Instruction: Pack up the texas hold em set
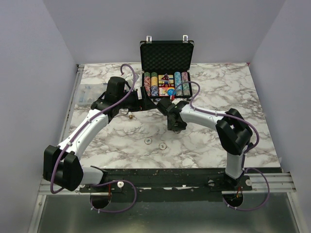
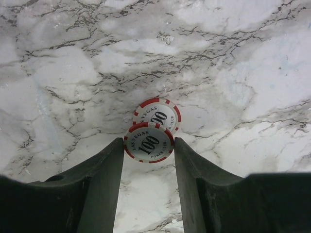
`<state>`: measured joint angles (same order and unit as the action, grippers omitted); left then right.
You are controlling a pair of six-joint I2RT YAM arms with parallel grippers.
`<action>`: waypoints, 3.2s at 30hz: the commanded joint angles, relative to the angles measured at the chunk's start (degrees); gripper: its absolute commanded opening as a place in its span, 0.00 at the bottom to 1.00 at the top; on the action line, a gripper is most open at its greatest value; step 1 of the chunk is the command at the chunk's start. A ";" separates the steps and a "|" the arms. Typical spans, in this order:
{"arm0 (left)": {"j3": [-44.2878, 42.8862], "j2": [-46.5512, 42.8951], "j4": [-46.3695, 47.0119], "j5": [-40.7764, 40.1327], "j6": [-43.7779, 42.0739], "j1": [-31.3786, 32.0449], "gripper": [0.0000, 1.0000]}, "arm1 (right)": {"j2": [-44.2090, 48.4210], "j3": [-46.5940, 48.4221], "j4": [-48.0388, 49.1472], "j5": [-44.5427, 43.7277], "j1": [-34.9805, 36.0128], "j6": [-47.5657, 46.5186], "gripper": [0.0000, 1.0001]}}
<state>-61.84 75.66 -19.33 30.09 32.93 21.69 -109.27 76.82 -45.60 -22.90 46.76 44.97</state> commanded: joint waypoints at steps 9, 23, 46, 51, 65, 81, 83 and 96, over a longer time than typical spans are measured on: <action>-0.26 0.43 0.35 0.92 -0.06 -0.16 0.80 | -2.06 2.71 0.21 -4.78 -1.31 -1.73 0.48; -0.37 0.89 0.35 1.03 -0.06 -0.20 0.80 | -3.31 1.68 0.95 -3.95 -1.96 -2.19 0.49; -0.42 0.99 0.45 1.53 0.26 -0.29 0.81 | 1.90 1.56 0.84 -0.90 -0.82 -3.75 0.63; -1.07 0.85 -0.90 -0.08 -1.00 -1.85 0.81 | 3.64 -0.15 1.95 4.07 2.56 -3.74 0.66; -0.73 -0.12 -0.84 -0.73 -0.76 -2.53 0.81 | 1.36 -0.43 2.01 12.60 12.93 4.04 0.66; -0.57 -0.51 -0.50 -0.07 -0.45 -2.53 0.81 | -2.76 0.00 -0.06 8.61 12.92 3.26 0.62; -0.56 -0.43 -0.46 0.06 -0.41 -2.53 0.81 | -3.17 0.04 0.41 9.04 12.98 3.01 0.61; -0.43 -0.16 -0.31 -0.01 -0.41 -2.54 0.81 | -4.98 -0.35 2.06 9.97 12.98 1.93 0.55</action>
<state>-61.87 76.44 -20.10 30.04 32.47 19.18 -111.59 76.93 -44.16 -12.49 59.77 47.83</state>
